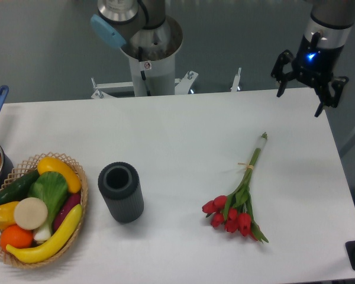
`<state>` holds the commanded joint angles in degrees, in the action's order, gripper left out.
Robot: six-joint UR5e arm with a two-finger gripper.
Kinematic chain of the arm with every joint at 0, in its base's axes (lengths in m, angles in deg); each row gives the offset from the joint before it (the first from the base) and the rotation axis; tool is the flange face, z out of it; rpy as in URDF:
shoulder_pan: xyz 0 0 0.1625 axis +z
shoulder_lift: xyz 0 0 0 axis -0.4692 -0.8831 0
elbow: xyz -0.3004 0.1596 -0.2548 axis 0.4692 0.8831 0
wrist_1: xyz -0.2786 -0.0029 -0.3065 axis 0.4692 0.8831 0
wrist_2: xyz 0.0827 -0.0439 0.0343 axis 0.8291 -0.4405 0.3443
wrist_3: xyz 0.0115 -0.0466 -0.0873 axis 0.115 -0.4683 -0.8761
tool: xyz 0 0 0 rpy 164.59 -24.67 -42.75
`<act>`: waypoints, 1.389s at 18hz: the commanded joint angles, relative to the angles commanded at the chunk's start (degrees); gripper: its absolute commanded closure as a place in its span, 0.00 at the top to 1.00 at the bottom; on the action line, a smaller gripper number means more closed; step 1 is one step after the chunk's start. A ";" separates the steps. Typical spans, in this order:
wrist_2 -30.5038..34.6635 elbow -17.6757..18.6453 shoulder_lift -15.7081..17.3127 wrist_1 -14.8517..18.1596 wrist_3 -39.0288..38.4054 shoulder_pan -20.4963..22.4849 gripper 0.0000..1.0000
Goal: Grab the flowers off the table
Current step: 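Move the open gripper down over the red tulip stems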
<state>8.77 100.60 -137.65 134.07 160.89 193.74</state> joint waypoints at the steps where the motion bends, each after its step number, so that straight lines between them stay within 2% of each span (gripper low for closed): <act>1: 0.00 2.10 0.17 -2.37 -0.71 -0.09 1.00; 4: 0.17 9.13 -0.35 -11.33 -4.22 -1.66 1.00; 6: 0.17 11.96 -1.83 -14.33 -4.41 -3.33 1.00; 13: 0.17 10.30 -10.80 -14.87 -7.21 -5.88 1.00; 18: 0.09 8.72 -15.20 -15.31 -10.12 -7.82 1.00; 22: 0.09 8.72 -18.18 -19.08 -10.12 -8.70 1.00; 25: 0.17 8.89 -19.77 -20.23 -10.56 -10.10 1.00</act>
<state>8.95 109.49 -157.42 113.85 150.34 183.64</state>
